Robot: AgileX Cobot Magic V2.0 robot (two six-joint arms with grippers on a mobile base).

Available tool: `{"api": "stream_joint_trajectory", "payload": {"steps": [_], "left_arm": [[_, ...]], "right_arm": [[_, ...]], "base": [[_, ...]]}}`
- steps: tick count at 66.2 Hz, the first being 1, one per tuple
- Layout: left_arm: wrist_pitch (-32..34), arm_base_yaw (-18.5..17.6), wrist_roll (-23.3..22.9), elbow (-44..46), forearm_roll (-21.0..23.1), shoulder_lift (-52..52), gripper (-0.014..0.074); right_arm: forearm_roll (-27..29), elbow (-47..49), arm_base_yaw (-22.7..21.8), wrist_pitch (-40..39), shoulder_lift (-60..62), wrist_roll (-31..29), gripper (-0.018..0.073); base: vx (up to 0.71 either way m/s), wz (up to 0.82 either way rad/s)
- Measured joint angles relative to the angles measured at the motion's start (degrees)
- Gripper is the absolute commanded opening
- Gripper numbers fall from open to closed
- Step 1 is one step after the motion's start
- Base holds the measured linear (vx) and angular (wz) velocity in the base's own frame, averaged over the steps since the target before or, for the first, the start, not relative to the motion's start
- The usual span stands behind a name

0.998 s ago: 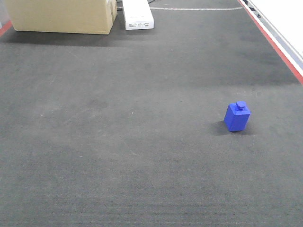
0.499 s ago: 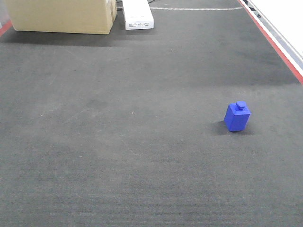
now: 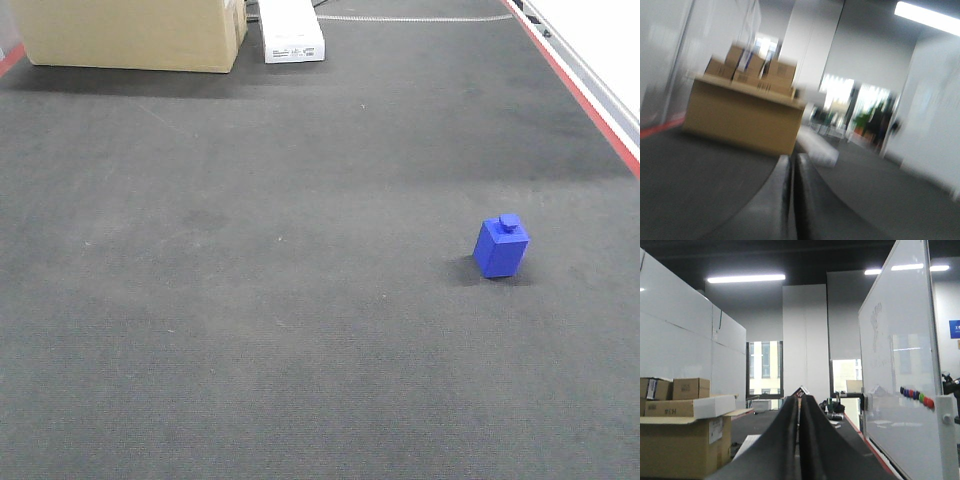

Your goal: Pour parts from conveyor to right shelf

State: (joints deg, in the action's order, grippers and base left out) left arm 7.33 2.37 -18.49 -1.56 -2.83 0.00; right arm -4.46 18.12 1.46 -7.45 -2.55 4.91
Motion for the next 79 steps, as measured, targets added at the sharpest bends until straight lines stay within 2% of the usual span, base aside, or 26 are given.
{"api": "stream_joint_trajectory", "payload": {"steps": [5,21,26,40,46,52,59,65,71,79], "left_arm": [[-4.24,0.00,0.34,0.00,-1.78,0.27,-0.0006],[-8.98,0.00,0.97,0.00,-2.59,0.27,-0.0006],[-9.39,0.00,0.98,0.00,-2.59,0.27,-0.0006],[-9.45,0.00,0.98,0.00,-2.59,0.27,-0.0006],[-9.54,0.00,0.98,0.00,-2.59,0.27,-0.0006],[-9.72,0.00,0.98,0.00,-2.59,0.27,-0.0006],[-9.72,0.00,0.98,0.00,-2.59,0.27,-0.0006],[-9.79,0.00,0.98,0.00,-2.59,0.27,-0.0006],[-10.46,0.00,0.98,0.00,-2.59,0.27,-0.0006],[-11.11,0.00,0.98,0.00,-3.22,0.27,-0.0006]], "right_arm": [[0.00,4.27,0.00,0.01,-2.41,0.00,-0.0005],[-0.24,21.51,0.00,1.77,-13.05,0.00,-0.0005],[-0.24,26.67,0.00,6.58,-17.79,0.00,-0.0005],[-0.24,38.50,0.00,27.46,-33.77,0.00,0.0038],[-0.24,40.48,0.00,32.97,-39.33,-0.05,0.0125],[-0.24,40.60,0.00,35.29,-43.27,-0.09,0.0277],[-0.24,40.60,0.00,36.55,-46.38,-0.11,0.0503],[-0.42,40.60,0.00,36.69,-47.95,-0.23,0.0640],[-2.09,40.60,0.00,35.63,-49.09,-1.40,0.0695],[-3.02,40.60,0.00,34.65,-50.10,-2.16,0.0684]], "base": [[0.00,0.00],[0.00,0.00],[0.00,0.00],[0.00,0.00],[0.00,0.00],[0.00,0.00],[0.00,0.00],[0.00,0.00],[0.00,0.00],[0.00,0.00]]}}
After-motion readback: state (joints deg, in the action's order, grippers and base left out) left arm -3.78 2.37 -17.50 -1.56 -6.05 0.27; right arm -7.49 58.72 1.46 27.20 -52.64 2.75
